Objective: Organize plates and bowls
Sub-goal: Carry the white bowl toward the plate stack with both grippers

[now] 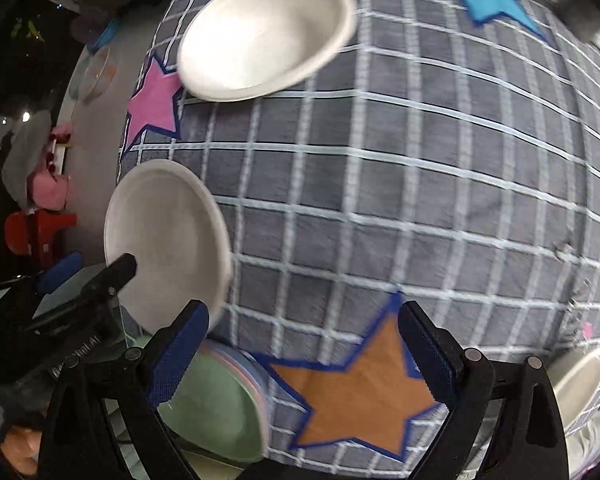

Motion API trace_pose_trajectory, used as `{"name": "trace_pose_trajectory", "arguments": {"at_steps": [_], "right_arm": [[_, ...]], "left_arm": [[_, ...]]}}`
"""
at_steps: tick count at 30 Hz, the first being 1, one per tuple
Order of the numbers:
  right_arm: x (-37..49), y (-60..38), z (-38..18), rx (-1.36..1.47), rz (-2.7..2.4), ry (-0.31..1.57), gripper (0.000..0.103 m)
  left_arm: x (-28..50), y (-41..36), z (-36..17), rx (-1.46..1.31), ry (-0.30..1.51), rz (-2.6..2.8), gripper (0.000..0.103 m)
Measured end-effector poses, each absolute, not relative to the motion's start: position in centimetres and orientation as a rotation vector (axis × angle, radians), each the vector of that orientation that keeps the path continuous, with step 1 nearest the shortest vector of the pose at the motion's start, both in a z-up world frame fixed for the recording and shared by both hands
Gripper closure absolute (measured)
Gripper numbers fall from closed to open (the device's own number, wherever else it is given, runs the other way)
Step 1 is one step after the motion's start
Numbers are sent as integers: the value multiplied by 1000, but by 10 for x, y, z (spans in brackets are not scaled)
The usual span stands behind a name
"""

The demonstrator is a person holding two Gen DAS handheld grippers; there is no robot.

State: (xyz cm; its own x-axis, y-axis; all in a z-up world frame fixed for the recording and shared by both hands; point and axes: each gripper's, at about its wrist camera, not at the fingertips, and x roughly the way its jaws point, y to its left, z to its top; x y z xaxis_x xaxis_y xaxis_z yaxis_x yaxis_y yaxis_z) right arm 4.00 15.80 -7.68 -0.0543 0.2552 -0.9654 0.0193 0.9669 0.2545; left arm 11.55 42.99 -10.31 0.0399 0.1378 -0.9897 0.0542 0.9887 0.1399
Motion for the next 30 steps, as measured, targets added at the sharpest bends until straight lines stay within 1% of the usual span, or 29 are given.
{"name": "trace_pose_trajectory", "arguments": {"at_steps": [6, 8, 9, 10, 11, 12, 13, 14, 15, 16, 18, 19, 22, 30], "right_arm": [[56, 186, -96, 143, 198, 1645, 6], [58, 186, -104, 155, 189, 1665, 7], [58, 185, -107, 165, 181, 1673, 9], [59, 187, -110, 169, 179, 1676, 14], [59, 188, -112, 169, 181, 1679, 28], [60, 190, -114, 165, 184, 1684, 38], [60, 192, -116, 168, 193, 1692, 40], [57, 194, -118, 175, 200, 1695, 48], [56, 195, -119, 178, 206, 1689, 55], [53, 198, -120, 184, 228, 1684, 60], [50, 203, -124, 204, 272, 1701, 78], [47, 206, -126, 202, 282, 1709, 81], [32, 205, -128, 199, 257, 1708, 82], [6, 165, -128, 214, 207, 1718, 81]], "left_arm": [[134, 449, -127, 161, 1576, 52, 25], [139, 455, -134, 135, 1598, 42, 28], [141, 458, -137, 127, 1608, 36, 34], [143, 459, -139, 119, 1619, 25, 40], [145, 459, -140, 122, 1620, 22, 40], [147, 459, -140, 129, 1614, 16, 42], [148, 459, -139, 139, 1609, 8, 47], [150, 457, -138, 147, 1606, -9, 52], [152, 455, -138, 147, 1609, -25, 62], [154, 453, -138, 140, 1616, -43, 64], [157, 450, -138, 125, 1627, -72, 67], [158, 449, -137, 138, 1626, -71, 67], [158, 440, -137, 144, 1643, -88, 68], [162, 417, -138, 183, 1660, -142, 68]]}}
